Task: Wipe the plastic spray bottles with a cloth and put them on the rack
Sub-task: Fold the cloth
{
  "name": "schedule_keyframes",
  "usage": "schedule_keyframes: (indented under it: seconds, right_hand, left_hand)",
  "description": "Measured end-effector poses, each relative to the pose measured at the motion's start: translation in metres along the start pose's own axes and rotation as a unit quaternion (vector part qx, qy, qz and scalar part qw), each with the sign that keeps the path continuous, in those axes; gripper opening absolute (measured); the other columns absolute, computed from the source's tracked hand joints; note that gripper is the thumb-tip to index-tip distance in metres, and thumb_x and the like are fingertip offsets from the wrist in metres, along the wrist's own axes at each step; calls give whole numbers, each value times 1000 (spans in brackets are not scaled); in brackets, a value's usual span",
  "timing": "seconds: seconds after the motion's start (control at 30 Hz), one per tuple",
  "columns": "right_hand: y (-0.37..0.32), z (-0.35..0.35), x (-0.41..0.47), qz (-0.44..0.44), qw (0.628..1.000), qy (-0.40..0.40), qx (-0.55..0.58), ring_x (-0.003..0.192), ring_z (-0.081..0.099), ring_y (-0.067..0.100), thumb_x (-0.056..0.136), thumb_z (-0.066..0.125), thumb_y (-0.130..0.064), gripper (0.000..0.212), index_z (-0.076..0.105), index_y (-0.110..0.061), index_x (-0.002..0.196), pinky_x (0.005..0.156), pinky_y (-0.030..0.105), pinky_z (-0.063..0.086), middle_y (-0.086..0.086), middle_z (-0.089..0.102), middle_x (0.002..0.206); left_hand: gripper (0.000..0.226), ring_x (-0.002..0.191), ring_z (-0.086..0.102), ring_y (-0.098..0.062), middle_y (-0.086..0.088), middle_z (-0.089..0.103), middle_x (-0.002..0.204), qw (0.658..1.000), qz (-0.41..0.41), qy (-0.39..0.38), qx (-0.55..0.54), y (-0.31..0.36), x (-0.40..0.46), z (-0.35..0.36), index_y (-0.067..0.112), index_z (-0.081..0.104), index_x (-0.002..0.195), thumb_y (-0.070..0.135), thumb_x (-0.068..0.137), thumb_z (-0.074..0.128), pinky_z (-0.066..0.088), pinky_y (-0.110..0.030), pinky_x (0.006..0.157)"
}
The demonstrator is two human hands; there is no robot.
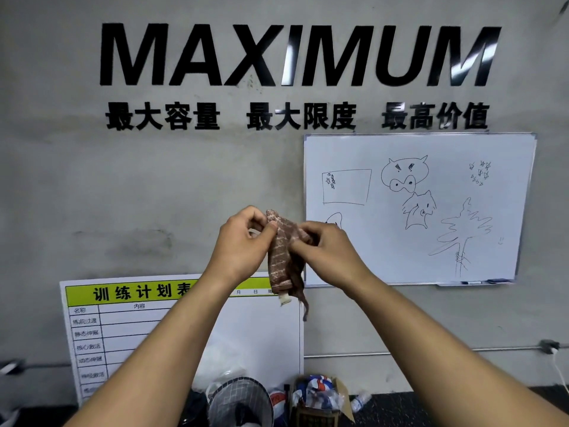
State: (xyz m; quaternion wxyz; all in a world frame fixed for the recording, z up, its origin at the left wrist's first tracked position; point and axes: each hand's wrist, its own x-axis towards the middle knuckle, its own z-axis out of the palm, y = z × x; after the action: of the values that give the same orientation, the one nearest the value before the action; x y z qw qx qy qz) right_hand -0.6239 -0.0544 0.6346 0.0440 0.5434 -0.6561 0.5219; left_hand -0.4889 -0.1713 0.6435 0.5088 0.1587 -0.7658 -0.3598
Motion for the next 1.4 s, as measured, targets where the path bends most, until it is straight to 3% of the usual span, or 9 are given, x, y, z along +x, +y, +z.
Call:
schedule_keyframes:
  seconds: [0.07,0.3,0.43,0.63,0.77,0.87,0.93,1.17,1.4]
  right_hand:
    - [2,-2,2,35,997,23,66,69,54,17,83,60,-24,19,69,-8,78,76,46,53,12,66,72]
    - [-9,-3,3,102,966,12,239,68,58,11,102,58,-10,20,68,-8,84,65,21,47,-1,65,76]
    - [-18,-3,3,106,958,6,265,75,62,13,103,59,-16,16,72,-12,94,72,27,49,0,70,82]
    - [-18,-17,-2,142,948,15,286,70,61,13,104,55,-18,18,68,-14,94,61,24,53,1,66,82]
    - [-10,-23,-7,167,947,-67,266,68,60,14,95,61,-9,11,70,-15,93,67,28,57,-1,64,76]
    - [-8,-23,-14,201,933,-190,231,79,64,16,91,75,-32,12,76,-21,95,83,37,56,2,69,84]
    - [-5,-17,-20,247,909,-239,236,74,63,12,80,81,-43,26,74,-22,93,75,29,52,0,68,83]
    - [6,4,-22,273,843,-82,456,60,56,9,99,67,-12,9,68,-12,90,79,28,48,4,62,74]
    - [12,7,-26,252,815,-64,519,84,74,16,101,63,-9,18,68,-6,118,75,27,62,9,76,102]
  left_hand:
    - [12,69,59,-24,4,68,78,1000,0,5,-2,-2,1,-6,35,62,76,43,84,65,62,-56,76]
    - [17,73,68,-10,1,70,83,988,-65,-45,-135,5,-13,-2,14,59,102,27,112,52,57,-22,62]
    - [26,89,77,-17,1,80,100,983,-84,-84,-140,-4,-20,1,19,62,122,17,99,74,61,-29,75]
    - [15,61,64,-11,1,74,80,972,-153,-37,-174,-12,-22,-7,15,69,106,7,106,57,50,-24,56]
    - [18,54,54,-7,7,66,70,970,-148,-43,-187,-13,-25,-7,14,69,105,22,111,54,41,-17,45]
    - [16,54,58,-3,8,69,69,974,-124,-70,-177,-8,-27,-9,12,70,103,19,110,57,43,-16,46]
    - [14,57,62,-2,8,72,72,973,-110,-85,-184,-4,-28,-9,10,72,103,16,107,60,45,-14,49]
    - [41,80,74,-13,-1,75,111,935,-214,-81,-270,-15,-42,-6,24,61,132,46,98,65,61,-33,69]
    - [85,76,75,-21,-3,78,115,890,-245,-48,-382,-23,-62,9,39,20,165,14,99,69,65,-39,70]
